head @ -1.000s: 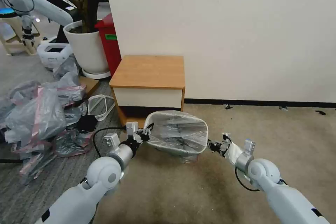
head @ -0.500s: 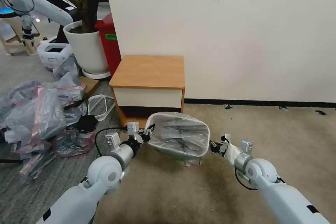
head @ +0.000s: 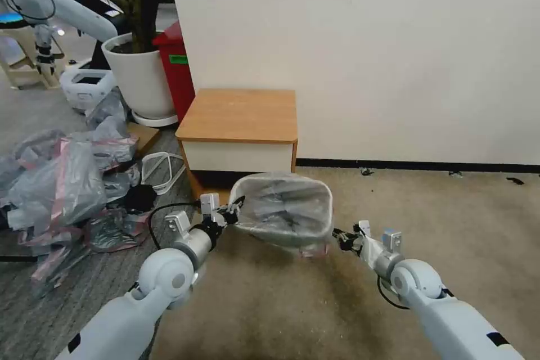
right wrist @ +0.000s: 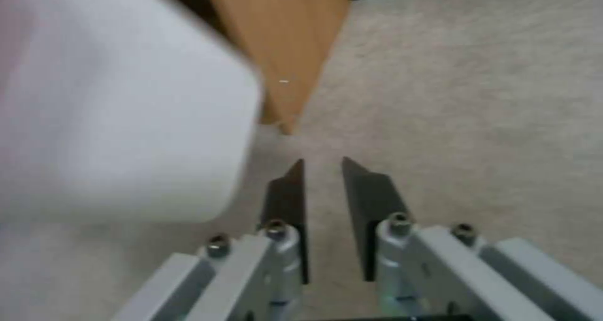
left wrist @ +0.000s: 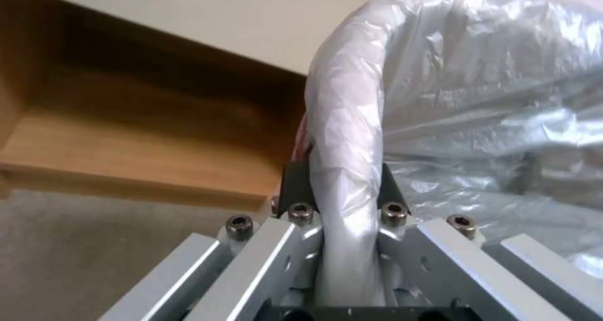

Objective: Pick up the garbage bag from the table and place it over the trash can.

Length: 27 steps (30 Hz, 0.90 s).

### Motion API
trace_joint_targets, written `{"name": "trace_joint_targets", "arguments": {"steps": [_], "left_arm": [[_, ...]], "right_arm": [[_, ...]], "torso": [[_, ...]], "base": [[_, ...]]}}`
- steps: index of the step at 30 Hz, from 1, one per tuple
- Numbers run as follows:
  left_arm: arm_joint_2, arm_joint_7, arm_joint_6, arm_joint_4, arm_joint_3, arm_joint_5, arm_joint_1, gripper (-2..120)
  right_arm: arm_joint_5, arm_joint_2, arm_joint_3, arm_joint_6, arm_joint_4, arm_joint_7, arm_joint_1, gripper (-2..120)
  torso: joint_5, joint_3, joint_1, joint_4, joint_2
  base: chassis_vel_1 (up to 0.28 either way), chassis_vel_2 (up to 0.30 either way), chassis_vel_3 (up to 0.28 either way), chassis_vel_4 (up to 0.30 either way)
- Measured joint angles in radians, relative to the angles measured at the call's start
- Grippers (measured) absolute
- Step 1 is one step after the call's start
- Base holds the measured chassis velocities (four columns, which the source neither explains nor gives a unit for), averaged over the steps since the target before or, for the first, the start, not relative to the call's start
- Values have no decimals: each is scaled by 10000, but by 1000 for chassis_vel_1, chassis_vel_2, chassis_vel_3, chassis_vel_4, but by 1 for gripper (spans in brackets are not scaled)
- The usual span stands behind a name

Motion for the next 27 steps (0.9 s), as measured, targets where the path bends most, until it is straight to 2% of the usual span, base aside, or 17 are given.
{"name": "trace_joint_targets", "arguments": {"steps": [2,5,6,10,11,14,15,23,24,27], "left_arm": [[-25,0,-12,74,0,46,-4,4],[-102,0,-41,233,-1,158,-13,4],[-102,0,-41,233,-1,158,-13,4],[-199,0,-52,291,10,305,18,4],[-199,0,-52,291,10,305,18,4],[-208,-6,-54,273,31,424,20,4],[-208,-6,-54,273,31,424,20,4],[-184,-138,0,93,31,653,89,4],[-184,-138,0,93,31,653,89,4],[-230,-271,82,-17,38,784,174,4]], "right_arm": [[-68,-46,59,34,28,51,-74,22],[-228,-189,306,131,136,310,-316,34],[-228,-189,306,131,136,310,-316,34],[-486,-403,773,442,519,693,-644,54],[-486,-403,773,442,519,693,-644,54],[-680,-569,1289,614,1276,869,-822,68],[-680,-569,1289,614,1276,869,-822,68],[-1421,-1392,2379,510,4179,1001,-1518,100],[-1421,-1392,2379,510,4179,1001,-1518,100],[-1516,-1688,2584,141,5441,986,-1762,107]], "torso": [[-1,0,0,-1,0],[0,0,0,-1,0],[0,0,0,-1,0],[0,0,0,-2,0],[0,0,0,-2,0],[1,0,0,-2,0],[1,0,0,-2,0],[-1,0,0,-1,0],[-1,0,0,-1,0],[0,0,0,-1,0]], "base": [[0,0,0,0],[0,0,0,0],[0,0,0,0],[0,0,0,0],[0,0,0,0],[0,0,0,0],[0,0,0,0],[0,0,0,0],[0,0,0,0],[0,0,0,0]]}}
